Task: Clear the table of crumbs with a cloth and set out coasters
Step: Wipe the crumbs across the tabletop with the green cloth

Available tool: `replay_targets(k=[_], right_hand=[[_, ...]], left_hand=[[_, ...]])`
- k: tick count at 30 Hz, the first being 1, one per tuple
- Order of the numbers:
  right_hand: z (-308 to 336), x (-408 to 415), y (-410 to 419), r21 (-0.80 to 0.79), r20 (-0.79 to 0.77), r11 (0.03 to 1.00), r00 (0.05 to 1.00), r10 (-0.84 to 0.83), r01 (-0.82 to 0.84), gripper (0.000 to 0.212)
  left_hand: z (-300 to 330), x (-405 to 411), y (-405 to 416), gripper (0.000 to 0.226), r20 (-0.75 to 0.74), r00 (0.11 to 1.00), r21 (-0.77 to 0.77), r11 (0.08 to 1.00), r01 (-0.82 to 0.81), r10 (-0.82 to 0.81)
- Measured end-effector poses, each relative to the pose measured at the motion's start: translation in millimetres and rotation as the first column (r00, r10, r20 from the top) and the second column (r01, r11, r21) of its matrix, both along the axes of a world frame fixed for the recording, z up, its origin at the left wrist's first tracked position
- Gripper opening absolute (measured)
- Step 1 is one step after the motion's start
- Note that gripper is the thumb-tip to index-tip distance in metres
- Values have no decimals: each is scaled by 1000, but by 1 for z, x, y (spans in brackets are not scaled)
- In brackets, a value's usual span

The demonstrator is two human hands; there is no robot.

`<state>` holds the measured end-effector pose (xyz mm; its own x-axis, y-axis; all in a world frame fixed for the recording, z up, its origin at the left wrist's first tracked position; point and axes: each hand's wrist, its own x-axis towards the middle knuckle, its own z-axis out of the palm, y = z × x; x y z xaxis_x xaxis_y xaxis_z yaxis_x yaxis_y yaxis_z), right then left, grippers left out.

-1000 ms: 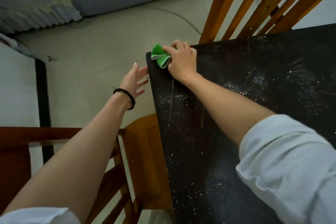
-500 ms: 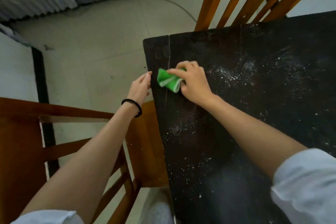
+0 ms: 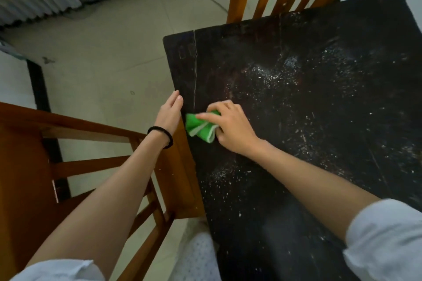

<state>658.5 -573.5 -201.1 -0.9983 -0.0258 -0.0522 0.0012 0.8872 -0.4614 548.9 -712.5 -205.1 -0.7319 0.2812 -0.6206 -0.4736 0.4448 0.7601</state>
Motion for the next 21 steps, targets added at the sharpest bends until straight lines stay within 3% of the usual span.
replay_targets(k=[2, 5, 8, 11, 15, 18, 21], right_hand=[[-9, 15, -16, 6, 39, 1000, 999, 22, -22, 46], [-11, 93, -37, -47, 51, 950, 949, 311, -309, 45], [3, 143, -32, -128, 114, 899, 894, 433, -419, 40], [3, 116, 4, -3, -5, 964, 964, 266, -266, 42], [4, 39, 54, 117, -122, 975, 977, -175, 189, 49], [2, -11, 87, 176, -109, 872, 889, -445, 458, 50], [-7, -60, 110, 176, -66, 787, 805, -590, 591, 52]], left_hand=[[-4, 9, -6, 48, 13, 1000, -5, 1000, -8, 8], [2, 25, -9, 49, 22, 1000, -23, 1000, 15, -14], [3, 35, -3, 53, -138, 980, -198, 973, 116, -145], [2, 32, 12, 55, -319, 871, -479, 857, 192, -374], [-3, 28, 39, 58, -361, 655, -686, 665, 296, -663], [-12, 27, 49, 59, -359, 631, -680, 656, 329, -688], [-25, 30, 46, 57, -396, 632, -672, 680, 294, -665]])
